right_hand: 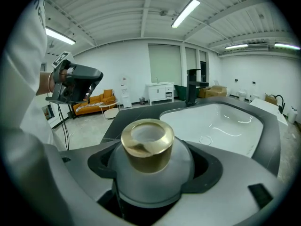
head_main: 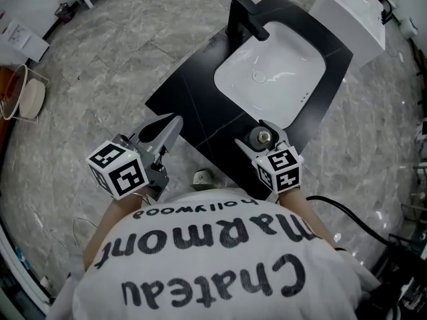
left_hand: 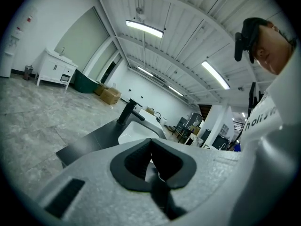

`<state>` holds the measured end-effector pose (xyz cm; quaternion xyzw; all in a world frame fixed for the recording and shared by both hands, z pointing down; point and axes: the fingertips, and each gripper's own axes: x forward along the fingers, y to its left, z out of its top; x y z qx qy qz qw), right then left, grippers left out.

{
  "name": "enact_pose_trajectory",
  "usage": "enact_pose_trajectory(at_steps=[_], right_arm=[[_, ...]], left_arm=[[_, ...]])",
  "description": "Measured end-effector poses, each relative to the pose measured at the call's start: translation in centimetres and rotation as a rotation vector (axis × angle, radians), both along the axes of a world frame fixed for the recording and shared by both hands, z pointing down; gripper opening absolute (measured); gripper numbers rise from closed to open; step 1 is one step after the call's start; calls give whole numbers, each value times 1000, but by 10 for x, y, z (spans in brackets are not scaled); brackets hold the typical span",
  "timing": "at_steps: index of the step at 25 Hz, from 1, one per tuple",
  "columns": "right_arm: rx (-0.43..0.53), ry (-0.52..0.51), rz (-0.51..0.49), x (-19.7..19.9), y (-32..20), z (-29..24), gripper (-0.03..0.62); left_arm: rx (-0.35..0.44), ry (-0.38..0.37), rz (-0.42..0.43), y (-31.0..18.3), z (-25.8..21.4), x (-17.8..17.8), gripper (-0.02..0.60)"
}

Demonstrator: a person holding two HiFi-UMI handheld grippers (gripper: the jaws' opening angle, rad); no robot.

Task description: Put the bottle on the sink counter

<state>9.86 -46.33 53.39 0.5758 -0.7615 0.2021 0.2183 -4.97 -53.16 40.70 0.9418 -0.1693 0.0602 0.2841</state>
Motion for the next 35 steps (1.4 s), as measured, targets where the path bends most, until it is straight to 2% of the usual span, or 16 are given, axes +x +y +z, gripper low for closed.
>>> enact_pose_trajectory(at_steps=[3,6,10,15,20,22,24,27,28,30,32,35], right_arm=[[-1,8,-36,-4,1,3,348],[0,-34,-37,-5,1,6,348],[-63,-72,-79,-7,7,9,348],[-126,-94,-185,0,36,7,350],[-220,-168,-251,16,88,12,348],[-262,-221,-259,24,115,12,348],[-313,-321,-268,28,143,8,348],[-373,-465,-252,39,176,-10,348],[-384,-487,-245,45,181,-18,333],[-378,-492,-241,56,185,-37,43],[-378,-524,-263,60,186,-59,41],[-412,-693,-320,56,182,-102,41]], left_arm=[[0,-5,-61,10,0,-10,15],[-3,0,-120,22,-3,-16,15],[6,30,-212,45,-19,-21,15],[32,47,-319,105,-27,-24,15],[-1,101,-475,180,-14,-28,15],[-18,134,-524,215,-15,-26,15],[-32,150,-558,248,-16,-22,15],[-30,155,-574,287,-23,-9,15],[-24,161,-575,295,-28,-3,15],[-8,175,-579,304,-41,6,15],[14,182,-577,307,-53,13,15],[43,190,-562,304,-68,26,15]])
